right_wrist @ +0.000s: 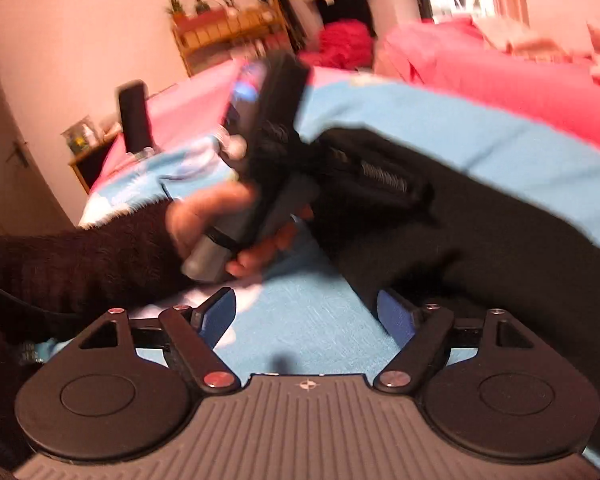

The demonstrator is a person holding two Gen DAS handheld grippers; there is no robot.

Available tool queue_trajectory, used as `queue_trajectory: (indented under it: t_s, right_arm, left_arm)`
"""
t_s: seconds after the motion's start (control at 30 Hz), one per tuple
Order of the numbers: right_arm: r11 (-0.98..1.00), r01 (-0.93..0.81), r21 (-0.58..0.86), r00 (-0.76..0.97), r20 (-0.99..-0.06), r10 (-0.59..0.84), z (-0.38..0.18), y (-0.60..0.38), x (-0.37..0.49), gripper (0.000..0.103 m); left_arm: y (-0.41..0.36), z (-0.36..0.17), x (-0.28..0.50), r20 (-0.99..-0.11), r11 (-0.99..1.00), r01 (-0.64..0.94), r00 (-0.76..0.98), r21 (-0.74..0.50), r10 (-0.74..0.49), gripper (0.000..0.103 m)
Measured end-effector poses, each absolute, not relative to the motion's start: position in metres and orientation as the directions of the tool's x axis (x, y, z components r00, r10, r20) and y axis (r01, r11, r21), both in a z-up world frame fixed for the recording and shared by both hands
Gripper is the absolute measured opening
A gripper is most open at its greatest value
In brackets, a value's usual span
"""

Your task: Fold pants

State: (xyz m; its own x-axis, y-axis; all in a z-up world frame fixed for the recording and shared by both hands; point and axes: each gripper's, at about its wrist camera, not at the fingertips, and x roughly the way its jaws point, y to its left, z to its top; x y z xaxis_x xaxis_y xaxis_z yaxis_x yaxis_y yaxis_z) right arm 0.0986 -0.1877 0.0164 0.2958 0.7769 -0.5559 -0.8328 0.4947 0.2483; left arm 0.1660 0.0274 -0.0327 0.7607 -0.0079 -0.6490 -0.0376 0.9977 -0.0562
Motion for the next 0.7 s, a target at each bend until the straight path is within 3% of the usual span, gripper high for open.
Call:
queue_trajectory:
  t_s: [0.13, 0.2, 0.23, 0.27, 0.33, 0.37, 0.43, 0.47, 0.6, 0.67, 0.7]
  right_arm:
    - [0.668, -0.645, 0.370, 0.509, -0.444, 0.737, 0.014, -0.227, 0.130, 0.092]
    - [0.748, -0.512, 0.423, 0.563, -0.492, 0.664, -0.004, -0.249, 0.154, 0.090]
    - [0.781, -0.443, 0.440, 0.583, -0.520, 0.624, -0.012, -0.263, 0.165, 0.078]
    - [0.769, -0.423, 0.479, 0.592, -0.497, 0.635, -0.018, -0.282, 0.170, 0.052]
    - [0.766, -0.361, 0.532, 0.615, -0.482, 0.624, -0.023, -0.321, 0.178, 0.029]
    - [0.779, -0.320, 0.539, 0.644, -0.479, 0.596, -0.023, -0.341, 0.179, 0.021]
    - [0.823, -0.251, 0.509, 0.706, -0.485, 0.516, -0.023, -0.381, 0.180, 0.019]
    - [0.825, -0.226, 0.518, 0.723, -0.478, 0.499, -0.023, -0.401, 0.182, 0.000]
    - [0.774, -0.091, 0.627, 0.785, -0.434, 0.443, -0.038, -0.480, 0.191, 0.000]
    - [0.823, 0.111, 0.558, 0.849, -0.484, 0.214, -0.033, -0.501, 0.184, 0.000]
    - [0.795, 0.139, 0.590, 0.867, -0.461, 0.191, -0.030, -0.511, 0.179, 0.000]
  left_arm:
    - [0.029, -0.032, 0.164, -0.646, 0.997, -0.042, 0.763, -0.058, -0.005, 0.103]
    - [0.029, -0.032, 0.163, -0.646, 0.997, -0.042, 0.764, -0.058, -0.005, 0.103]
    - [0.029, -0.032, 0.163, -0.645, 0.997, -0.042, 0.764, -0.057, -0.005, 0.103]
    - [0.029, -0.032, 0.163, -0.646, 0.997, -0.042, 0.764, -0.057, -0.005, 0.103]
    - [0.029, -0.032, 0.163, -0.646, 0.998, -0.042, 0.763, -0.055, -0.004, 0.103]
    - [0.028, -0.032, 0.164, -0.646, 0.998, -0.042, 0.763, -0.052, -0.002, 0.103]
    - [0.027, -0.032, 0.164, -0.646, 0.998, -0.042, 0.763, -0.049, 0.000, 0.103]
    - [0.028, -0.033, 0.164, -0.646, 0.998, -0.042, 0.763, -0.049, 0.000, 0.103]
    - [0.027, -0.033, 0.164, -0.646, 0.998, -0.042, 0.763, -0.048, 0.001, 0.103]
    - [0.027, -0.032, 0.164, -0.646, 0.998, -0.043, 0.763, -0.046, 0.003, 0.103]
    - [0.027, -0.033, 0.164, -0.646, 0.998, -0.043, 0.763, -0.045, 0.004, 0.103]
